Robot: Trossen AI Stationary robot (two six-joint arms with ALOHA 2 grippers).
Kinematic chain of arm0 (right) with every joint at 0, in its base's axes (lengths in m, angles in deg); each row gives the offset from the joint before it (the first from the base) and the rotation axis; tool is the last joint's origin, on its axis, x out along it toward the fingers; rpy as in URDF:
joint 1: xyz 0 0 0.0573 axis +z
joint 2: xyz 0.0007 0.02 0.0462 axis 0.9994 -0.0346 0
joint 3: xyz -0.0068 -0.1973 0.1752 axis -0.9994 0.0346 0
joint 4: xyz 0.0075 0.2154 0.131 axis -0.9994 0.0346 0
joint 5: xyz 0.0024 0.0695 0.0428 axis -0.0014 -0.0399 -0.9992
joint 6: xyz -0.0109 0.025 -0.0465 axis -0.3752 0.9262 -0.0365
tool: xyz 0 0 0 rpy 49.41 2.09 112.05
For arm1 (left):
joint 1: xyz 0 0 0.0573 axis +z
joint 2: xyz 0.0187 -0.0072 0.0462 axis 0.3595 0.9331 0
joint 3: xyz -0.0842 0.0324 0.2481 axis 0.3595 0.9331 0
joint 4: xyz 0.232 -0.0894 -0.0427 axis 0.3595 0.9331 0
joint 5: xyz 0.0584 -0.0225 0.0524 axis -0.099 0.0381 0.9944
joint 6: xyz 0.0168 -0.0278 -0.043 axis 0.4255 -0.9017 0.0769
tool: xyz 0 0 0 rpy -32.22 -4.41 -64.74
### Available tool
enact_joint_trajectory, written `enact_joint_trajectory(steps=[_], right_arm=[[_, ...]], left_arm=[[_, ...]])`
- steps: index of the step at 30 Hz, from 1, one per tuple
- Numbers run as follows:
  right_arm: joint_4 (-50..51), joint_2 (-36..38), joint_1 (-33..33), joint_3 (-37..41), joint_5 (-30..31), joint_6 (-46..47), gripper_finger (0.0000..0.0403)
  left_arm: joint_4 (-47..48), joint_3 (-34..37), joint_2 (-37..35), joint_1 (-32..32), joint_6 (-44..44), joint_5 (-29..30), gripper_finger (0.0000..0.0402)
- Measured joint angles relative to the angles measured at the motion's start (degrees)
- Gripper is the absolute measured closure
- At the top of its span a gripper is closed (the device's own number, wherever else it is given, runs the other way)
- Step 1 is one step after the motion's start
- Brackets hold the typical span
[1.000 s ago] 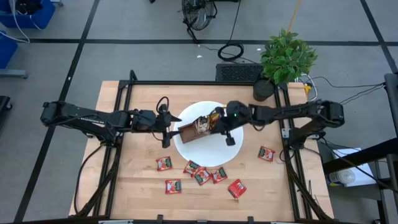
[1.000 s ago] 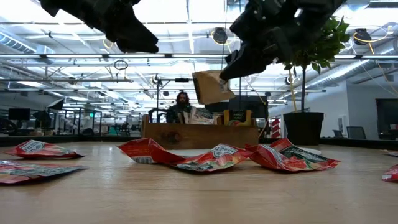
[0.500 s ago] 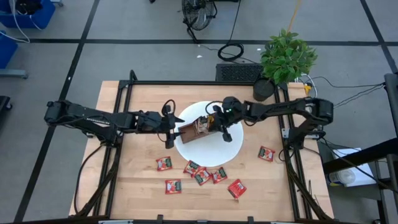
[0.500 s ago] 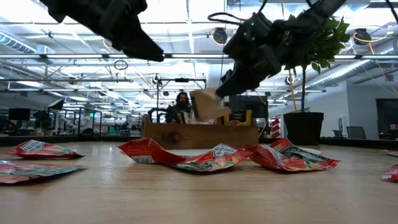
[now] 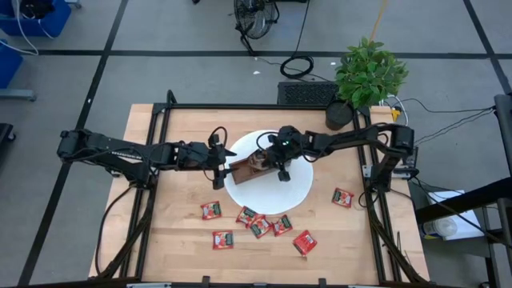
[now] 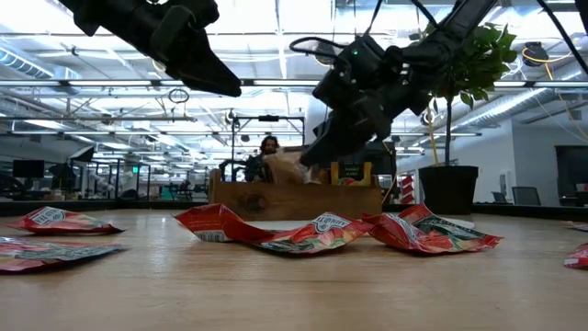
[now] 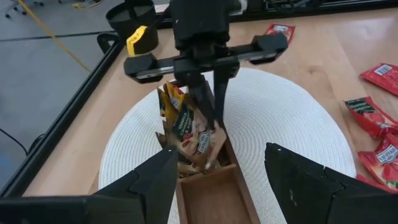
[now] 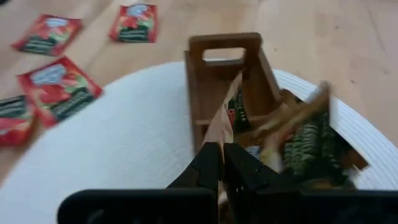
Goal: Pick & Place Tea
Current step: Put the brown tea bag into the middle section of the wooden organizer
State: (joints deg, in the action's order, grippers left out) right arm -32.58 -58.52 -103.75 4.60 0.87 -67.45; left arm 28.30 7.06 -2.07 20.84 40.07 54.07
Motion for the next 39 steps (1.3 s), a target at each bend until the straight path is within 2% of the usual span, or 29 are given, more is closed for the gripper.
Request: enact_joint_trajectory(steps=[7,12,29,33,39], right_arm=[[0.5,-0.5,0.0,0.0,1.3,-0.2,0.0397],[1.9,-0.6,0.1,0.1,5.4,0.1,0.0376],[0.9,-0.6,1.7,0.1,6.6,1.1,0.0363],[2.3,-0.6,2.1,0.1,9.6,1.3,0.033],[2.5,-0.6,2.7,0.1,9.9,2.0,0.0258]], left_arm=[[0.3,0.0,0.0,0.0,-0.7,0.0,0.016],[0.3,0.0,0.0,0.0,-0.8,-0.1,0.016],[1.2,0.0,0.0,0.0,-1.1,-0.1,0.016],[1.2,0.0,0.0,0.0,-1.2,-0.2,0.016],[1.2,0.0,0.0,0.0,-1.2,-0.2,0.016]])
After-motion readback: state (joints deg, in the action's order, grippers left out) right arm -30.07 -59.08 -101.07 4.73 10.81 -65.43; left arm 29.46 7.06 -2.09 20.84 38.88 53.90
